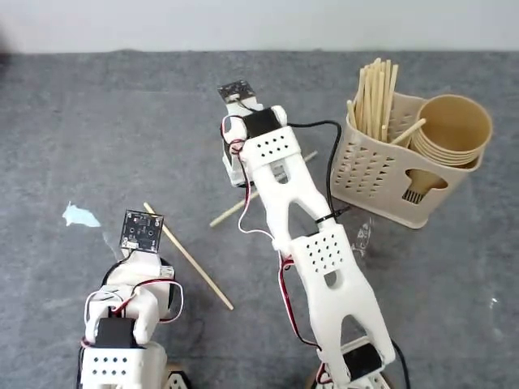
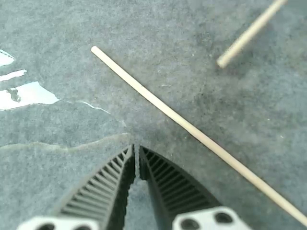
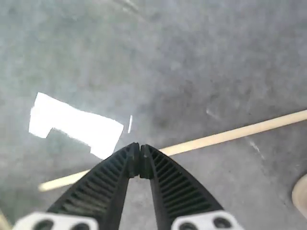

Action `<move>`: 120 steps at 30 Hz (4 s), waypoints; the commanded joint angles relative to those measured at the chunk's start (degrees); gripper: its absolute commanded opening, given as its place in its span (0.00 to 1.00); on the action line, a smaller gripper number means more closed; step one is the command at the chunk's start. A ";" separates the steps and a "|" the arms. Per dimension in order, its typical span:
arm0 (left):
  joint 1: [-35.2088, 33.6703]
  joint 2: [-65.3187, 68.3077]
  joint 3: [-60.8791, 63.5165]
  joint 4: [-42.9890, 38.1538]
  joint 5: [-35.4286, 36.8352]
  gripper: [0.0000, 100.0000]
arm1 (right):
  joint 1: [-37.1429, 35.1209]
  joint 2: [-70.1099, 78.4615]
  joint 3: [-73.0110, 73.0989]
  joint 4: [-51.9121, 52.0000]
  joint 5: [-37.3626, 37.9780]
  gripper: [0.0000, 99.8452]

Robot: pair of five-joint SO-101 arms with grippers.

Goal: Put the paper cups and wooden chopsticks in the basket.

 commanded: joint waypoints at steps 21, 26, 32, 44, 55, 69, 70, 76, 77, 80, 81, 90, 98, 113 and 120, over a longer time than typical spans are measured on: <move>-0.09 -0.53 -0.40 -0.88 -0.26 0.01 | -1.71 -21.49 23.12 2.68 -15.56 0.01; -0.09 -0.53 -0.40 -0.88 -0.26 0.01 | -0.84 -27.47 32.53 2.59 -17.14 0.01; -0.09 -0.53 -0.40 -0.88 -0.26 0.01 | 1.10 -26.86 33.85 2.51 -20.84 0.11; -0.09 -0.53 -0.40 -0.88 -0.26 0.01 | 9.01 -17.45 33.58 -7.96 -20.57 0.21; -0.09 -0.53 -0.40 -0.88 -0.26 0.01 | 9.36 -14.29 33.76 -15.25 -20.57 0.21; -0.09 -0.53 -0.40 -0.88 -0.26 0.01 | 9.01 -10.77 33.58 -14.64 -20.40 0.01; -0.09 -0.53 -0.40 -0.88 -0.26 0.01 | 8.66 -11.65 33.58 -14.64 -20.40 0.01; -0.09 -0.53 -0.40 -0.88 -0.26 0.01 | 3.82 -18.51 33.58 -8.75 -20.40 0.01; -0.09 -0.53 -0.40 -0.88 -0.26 0.01 | 2.77 -19.91 33.58 -7.52 -20.48 0.01; -0.09 -0.53 -0.40 -0.88 -0.26 0.01 | 0.04 -24.75 33.58 -4.62 -20.48 0.01; -0.09 -0.53 -0.40 -0.88 -0.26 0.01 | -0.75 -26.51 33.58 -3.91 -20.48 0.01; -0.09 -0.53 -0.40 -0.88 -0.26 0.01 | -6.11 -43.12 33.67 2.42 -16.53 0.01; -0.09 -0.53 -0.40 -0.88 -0.26 0.01 | -3.03 -60.35 33.93 2.59 -8.53 0.01; -0.09 -0.53 -0.40 -0.88 -0.26 0.01 | 16.84 -76.26 33.93 -5.58 7.30 0.01; -0.09 -0.53 -0.40 -0.88 -0.26 0.01 | 25.45 -76.18 34.02 -21.93 7.30 0.01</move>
